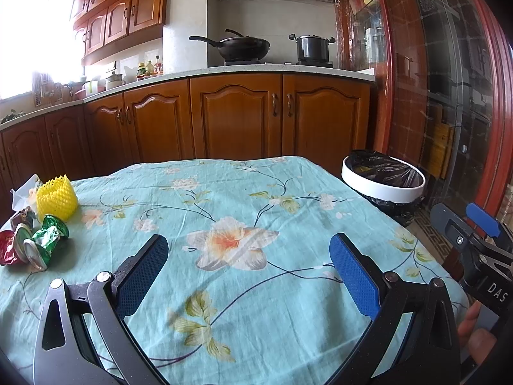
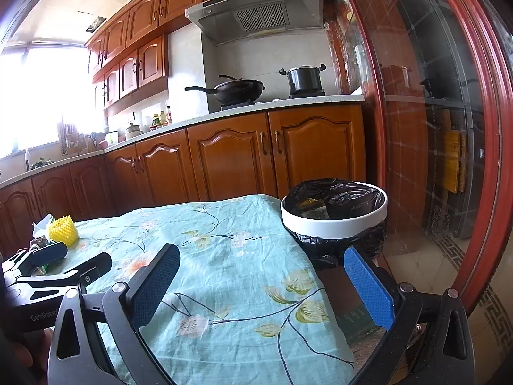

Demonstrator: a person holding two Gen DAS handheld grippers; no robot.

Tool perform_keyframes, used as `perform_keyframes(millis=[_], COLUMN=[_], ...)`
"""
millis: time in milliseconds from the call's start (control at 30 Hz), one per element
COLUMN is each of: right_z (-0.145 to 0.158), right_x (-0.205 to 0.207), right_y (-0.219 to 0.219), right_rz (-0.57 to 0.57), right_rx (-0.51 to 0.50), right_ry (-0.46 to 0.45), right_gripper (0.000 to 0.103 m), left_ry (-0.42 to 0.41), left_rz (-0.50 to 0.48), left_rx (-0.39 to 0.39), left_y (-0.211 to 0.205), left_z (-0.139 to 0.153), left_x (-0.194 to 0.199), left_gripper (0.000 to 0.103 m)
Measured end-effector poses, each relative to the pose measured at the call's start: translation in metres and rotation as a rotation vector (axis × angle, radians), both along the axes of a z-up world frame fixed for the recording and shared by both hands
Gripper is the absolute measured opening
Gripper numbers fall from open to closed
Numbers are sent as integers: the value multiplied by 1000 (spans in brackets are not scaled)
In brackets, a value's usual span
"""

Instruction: Collect trash

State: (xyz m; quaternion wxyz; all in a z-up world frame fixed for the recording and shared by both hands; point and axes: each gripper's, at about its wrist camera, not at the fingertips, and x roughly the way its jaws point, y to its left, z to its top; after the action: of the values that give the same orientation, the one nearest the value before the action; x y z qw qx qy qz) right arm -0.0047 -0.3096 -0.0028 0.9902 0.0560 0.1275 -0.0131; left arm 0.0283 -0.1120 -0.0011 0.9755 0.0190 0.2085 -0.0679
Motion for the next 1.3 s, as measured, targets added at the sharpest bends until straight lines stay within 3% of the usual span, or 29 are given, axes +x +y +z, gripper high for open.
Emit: perform_keyframes(millis=[1300], right_z=[4], right_x=[3], right_y=[2], right_rz=[16], right_rx=[24], right_ry=[17], right_gripper=[103], left_ry=[12], left_rz=[-9], left_rx=[1], left_y=[5], left_z=[-4], left_x=[3], left_gripper=[103])
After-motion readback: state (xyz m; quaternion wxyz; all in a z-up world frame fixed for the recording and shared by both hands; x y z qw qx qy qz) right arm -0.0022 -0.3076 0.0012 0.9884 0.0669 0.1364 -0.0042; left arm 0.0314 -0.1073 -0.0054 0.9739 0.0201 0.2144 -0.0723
